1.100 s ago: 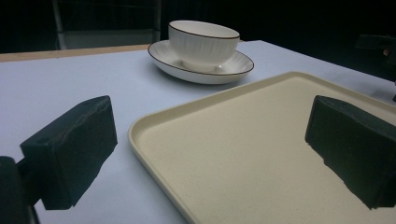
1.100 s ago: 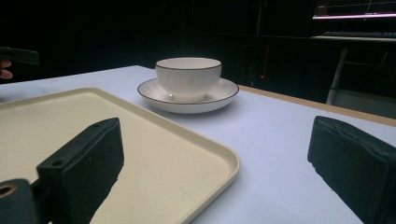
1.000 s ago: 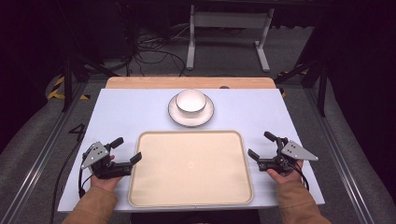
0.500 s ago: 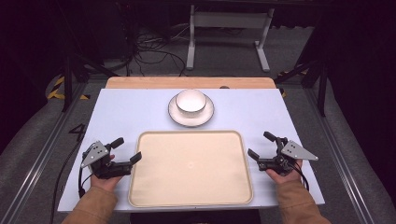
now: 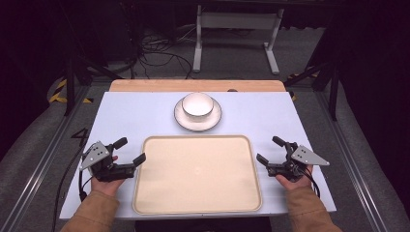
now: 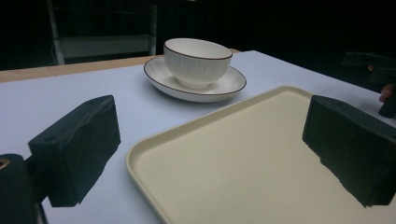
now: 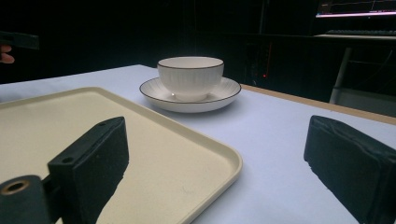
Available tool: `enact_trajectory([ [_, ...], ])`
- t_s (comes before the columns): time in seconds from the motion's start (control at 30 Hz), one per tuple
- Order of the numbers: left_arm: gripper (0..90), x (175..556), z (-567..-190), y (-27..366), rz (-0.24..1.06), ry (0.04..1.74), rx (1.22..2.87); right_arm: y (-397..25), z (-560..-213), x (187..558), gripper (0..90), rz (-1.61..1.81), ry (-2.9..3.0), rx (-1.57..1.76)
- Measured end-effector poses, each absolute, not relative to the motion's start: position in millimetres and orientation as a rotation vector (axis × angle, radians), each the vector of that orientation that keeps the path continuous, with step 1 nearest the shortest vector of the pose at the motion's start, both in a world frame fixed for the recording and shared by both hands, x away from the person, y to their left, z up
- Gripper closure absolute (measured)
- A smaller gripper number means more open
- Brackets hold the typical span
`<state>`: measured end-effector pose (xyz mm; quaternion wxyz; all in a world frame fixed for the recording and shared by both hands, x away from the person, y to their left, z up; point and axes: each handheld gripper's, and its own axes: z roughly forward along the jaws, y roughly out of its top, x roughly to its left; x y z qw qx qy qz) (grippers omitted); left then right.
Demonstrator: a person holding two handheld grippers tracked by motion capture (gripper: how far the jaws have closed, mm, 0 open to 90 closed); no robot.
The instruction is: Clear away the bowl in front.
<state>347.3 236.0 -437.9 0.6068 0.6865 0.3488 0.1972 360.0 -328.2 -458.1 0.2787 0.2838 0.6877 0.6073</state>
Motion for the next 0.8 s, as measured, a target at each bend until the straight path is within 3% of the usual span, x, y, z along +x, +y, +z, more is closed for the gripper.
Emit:
enact_trajectory([
  [0.8, 5.7, 363.8, -387.4, 231.9, 0.437, 0.759, 1.573, -328.6, -458.2, 360.5, 8.5, 1.637, 1.847, 0.765],
])
